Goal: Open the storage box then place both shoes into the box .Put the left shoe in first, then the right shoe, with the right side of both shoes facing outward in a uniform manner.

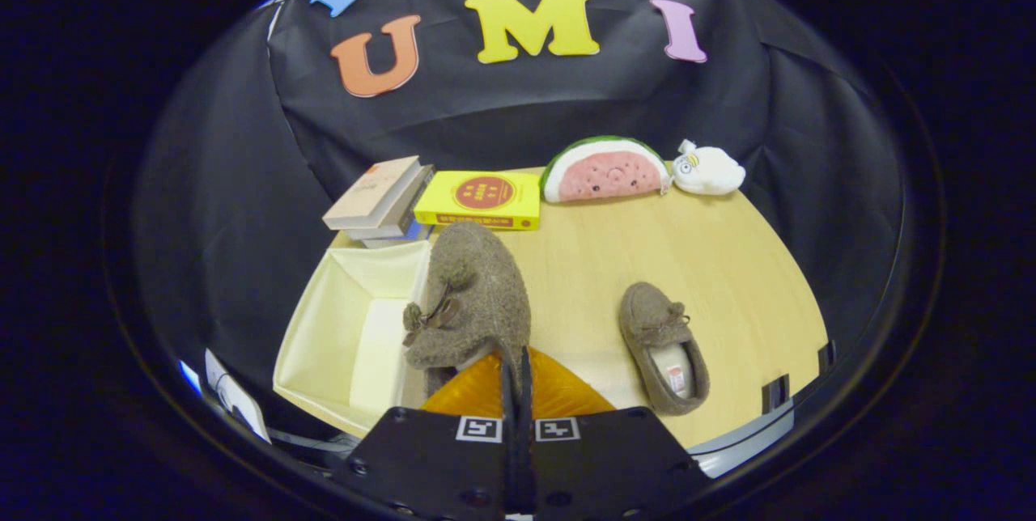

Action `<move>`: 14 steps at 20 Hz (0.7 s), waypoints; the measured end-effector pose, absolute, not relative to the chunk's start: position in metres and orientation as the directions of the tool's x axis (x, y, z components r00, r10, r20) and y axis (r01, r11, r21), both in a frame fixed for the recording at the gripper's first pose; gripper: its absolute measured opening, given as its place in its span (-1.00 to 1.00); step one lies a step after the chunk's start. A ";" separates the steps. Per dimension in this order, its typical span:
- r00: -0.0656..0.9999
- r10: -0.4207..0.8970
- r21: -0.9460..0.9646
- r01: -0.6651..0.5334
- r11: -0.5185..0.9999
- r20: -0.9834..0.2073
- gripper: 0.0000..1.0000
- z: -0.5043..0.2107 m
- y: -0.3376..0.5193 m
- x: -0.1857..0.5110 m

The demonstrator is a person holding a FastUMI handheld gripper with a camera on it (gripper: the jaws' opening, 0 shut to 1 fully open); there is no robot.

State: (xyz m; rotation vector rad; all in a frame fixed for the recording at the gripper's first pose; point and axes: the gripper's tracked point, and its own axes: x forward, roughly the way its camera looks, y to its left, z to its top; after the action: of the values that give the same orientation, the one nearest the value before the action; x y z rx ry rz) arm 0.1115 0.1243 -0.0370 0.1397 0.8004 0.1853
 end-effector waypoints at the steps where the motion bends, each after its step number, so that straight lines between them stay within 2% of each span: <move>1: 0.683 0.243 0.220 -0.123 0.968 -0.689 -0.99 -0.027 0.137 0.107; 5: 0.683 0.297 0.261 -0.160 0.952 -0.667 -1.00 -0.006 0.184 0.097; 9: 0.663 0.320 0.273 -0.177 0.946 -0.677 -1.00 -0.018 0.245 0.094; 14: 0.657 0.332 0.340 -0.120 0.933 -0.677 -0.99 -0.042 0.302 0.110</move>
State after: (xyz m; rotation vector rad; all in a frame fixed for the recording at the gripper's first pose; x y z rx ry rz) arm 0.1102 0.3015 -0.0418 0.2765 0.8171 0.2597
